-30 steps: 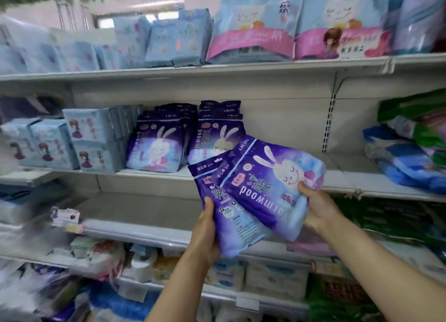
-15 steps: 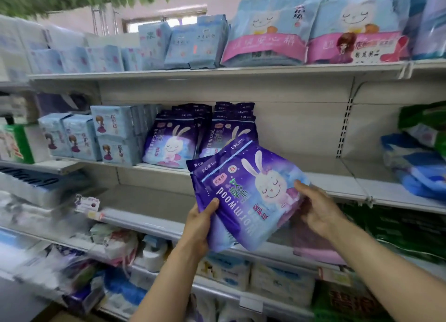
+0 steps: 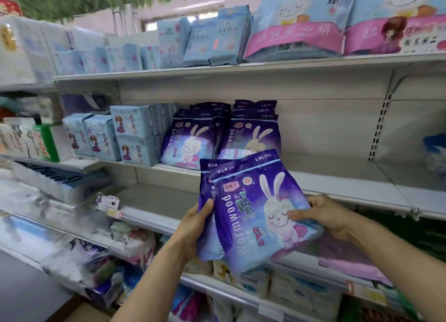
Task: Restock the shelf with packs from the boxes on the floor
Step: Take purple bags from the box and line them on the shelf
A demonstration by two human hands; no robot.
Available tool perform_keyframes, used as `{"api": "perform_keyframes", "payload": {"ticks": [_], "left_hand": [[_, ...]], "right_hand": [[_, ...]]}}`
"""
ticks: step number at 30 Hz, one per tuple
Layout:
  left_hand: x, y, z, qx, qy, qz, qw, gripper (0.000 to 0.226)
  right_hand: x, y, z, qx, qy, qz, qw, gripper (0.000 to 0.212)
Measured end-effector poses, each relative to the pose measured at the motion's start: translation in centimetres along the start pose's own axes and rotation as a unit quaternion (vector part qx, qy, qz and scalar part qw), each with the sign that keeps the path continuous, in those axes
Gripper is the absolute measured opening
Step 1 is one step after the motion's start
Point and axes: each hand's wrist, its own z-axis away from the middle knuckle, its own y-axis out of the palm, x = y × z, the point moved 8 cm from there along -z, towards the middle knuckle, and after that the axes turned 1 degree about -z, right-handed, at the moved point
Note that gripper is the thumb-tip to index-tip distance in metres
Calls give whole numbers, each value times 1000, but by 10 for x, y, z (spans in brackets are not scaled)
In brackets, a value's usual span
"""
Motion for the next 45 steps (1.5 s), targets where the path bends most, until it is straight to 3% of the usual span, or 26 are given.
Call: {"api": "perform_keyframes", "payload": {"ticks": [5, 9, 12, 20, 26, 31, 37, 45], "left_hand": [[-36, -52, -23, -47, 24, -16, 999, 22], [-63, -104, -45, -73, 34, -28, 996, 20], [-74, -128, -62, -83, 29, -36, 995, 21], [-90, -162, -105, -87, 24, -57, 994, 23], [-90, -164, -128, -69, 18, -60, 996, 23], [-87, -161, -144, -60, 8, -51, 997, 21], [-85, -157, -157, -50, 0, -48, 998, 24], [-77, -156, -169, -32, -9, -44, 998, 25]], "right_hand": [[34, -5, -33, -102, -65, -103, 987, 14], [57, -22, -64, -246, -123, -194, 942, 13], [68, -30, -82, -347, -157, -182, 906, 21], [75, 13, -138, -322, -133, -94, 933, 24], [68, 16, -155, -391, -135, 14, 910, 24], [71, 14, -169, -404, -126, 39, 905, 16], [72, 11, -181, -422, -103, 65, 898, 23], [65, 12, -172, -458, -65, 131, 877, 69]]}}
